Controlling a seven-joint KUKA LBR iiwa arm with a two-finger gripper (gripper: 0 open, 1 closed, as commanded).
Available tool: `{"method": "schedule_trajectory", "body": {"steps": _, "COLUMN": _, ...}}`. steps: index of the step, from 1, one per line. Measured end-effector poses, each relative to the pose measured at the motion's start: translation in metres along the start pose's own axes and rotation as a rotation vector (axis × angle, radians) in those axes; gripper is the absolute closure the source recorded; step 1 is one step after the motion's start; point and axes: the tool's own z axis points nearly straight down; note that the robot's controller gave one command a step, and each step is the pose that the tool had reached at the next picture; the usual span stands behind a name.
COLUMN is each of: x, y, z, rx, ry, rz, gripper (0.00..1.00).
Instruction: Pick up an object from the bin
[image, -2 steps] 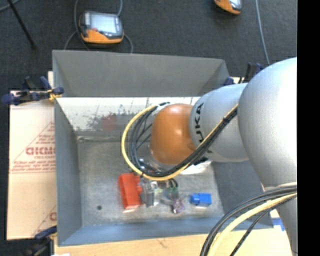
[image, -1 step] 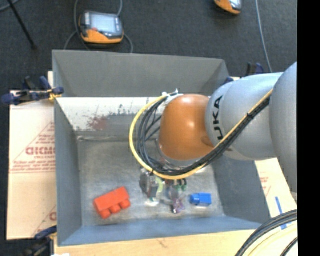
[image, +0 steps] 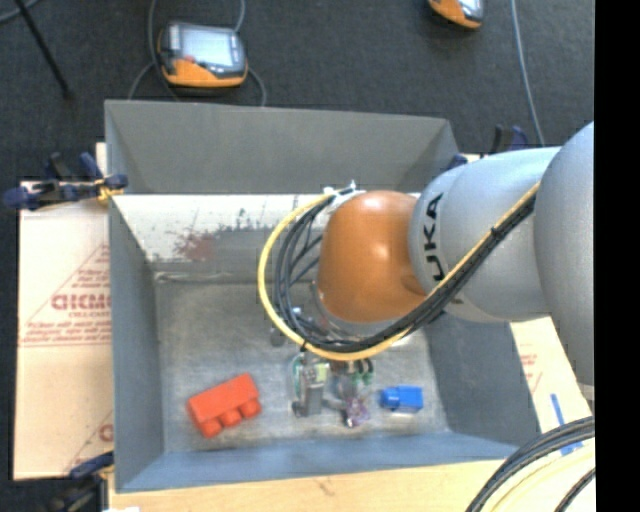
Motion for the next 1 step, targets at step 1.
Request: {"method": "schedule_trajectory", "body": {"steps": 1, "x": 0.0088, "y": 0.0979, "z": 0.0568, "rx": -0.003, "ry": 0.004, "rz": -0.035, "gripper": 0.00}}
